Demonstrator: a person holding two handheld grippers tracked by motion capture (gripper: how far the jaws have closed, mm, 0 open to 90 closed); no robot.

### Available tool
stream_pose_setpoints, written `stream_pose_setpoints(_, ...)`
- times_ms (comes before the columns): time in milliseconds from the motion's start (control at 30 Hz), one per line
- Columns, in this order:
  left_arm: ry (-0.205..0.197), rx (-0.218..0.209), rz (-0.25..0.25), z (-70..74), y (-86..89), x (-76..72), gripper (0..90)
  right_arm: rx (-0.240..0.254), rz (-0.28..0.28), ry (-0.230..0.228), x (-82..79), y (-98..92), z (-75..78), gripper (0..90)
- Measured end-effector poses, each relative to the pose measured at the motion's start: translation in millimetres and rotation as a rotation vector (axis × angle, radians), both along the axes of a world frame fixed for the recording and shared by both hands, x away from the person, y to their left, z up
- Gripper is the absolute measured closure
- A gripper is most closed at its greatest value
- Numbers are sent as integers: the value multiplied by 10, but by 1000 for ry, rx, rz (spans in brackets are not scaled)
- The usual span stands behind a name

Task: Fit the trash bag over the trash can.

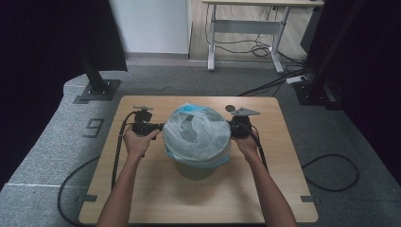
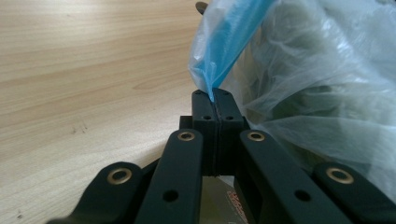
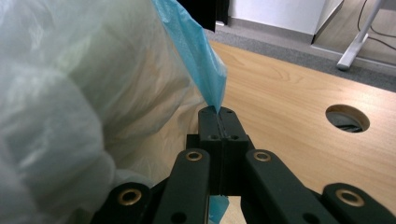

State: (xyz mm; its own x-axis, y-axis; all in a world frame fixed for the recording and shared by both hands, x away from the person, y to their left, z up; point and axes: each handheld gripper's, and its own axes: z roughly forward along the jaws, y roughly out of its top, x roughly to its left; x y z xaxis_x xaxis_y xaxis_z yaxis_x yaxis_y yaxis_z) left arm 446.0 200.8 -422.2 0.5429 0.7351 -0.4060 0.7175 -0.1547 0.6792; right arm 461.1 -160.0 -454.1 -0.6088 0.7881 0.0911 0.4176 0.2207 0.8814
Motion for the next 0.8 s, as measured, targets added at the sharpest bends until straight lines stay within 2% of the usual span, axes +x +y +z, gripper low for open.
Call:
stream_pose_setpoints(167, 9, 27, -5, -47, -8, -18, 892, -21, -13, 37, 10, -3, -71, 890)
stream_pose_setpoints(233, 14, 30, -8, -86, 7, -33, 891, -40, -25, 68, 20, -13, -135, 889)
stream_pose_setpoints(400, 7, 26, -13, -115, 37, -70, 891, 3, -31, 69, -4, -100, -211, 889)
stream_pose_setpoints(500, -1, 20, -15, -104, 44, -87, 891, 27, -48, 49, -32, -166, -160, 869)
stream_pose_setpoints(633, -15, 9, -14, -79, 70, -117, 889, 62, -94, -24, -144, -305, 2, 714)
stream_pose_setpoints(700, -20, 7, -12, -74, 83, -129, 889, 76, -100, -54, -215, -381, 59, 687)
stream_pose_setpoints(800, -26, 1, -13, -81, 89, -149, 889, 98, -83, -73, -357, -533, 126, 658)
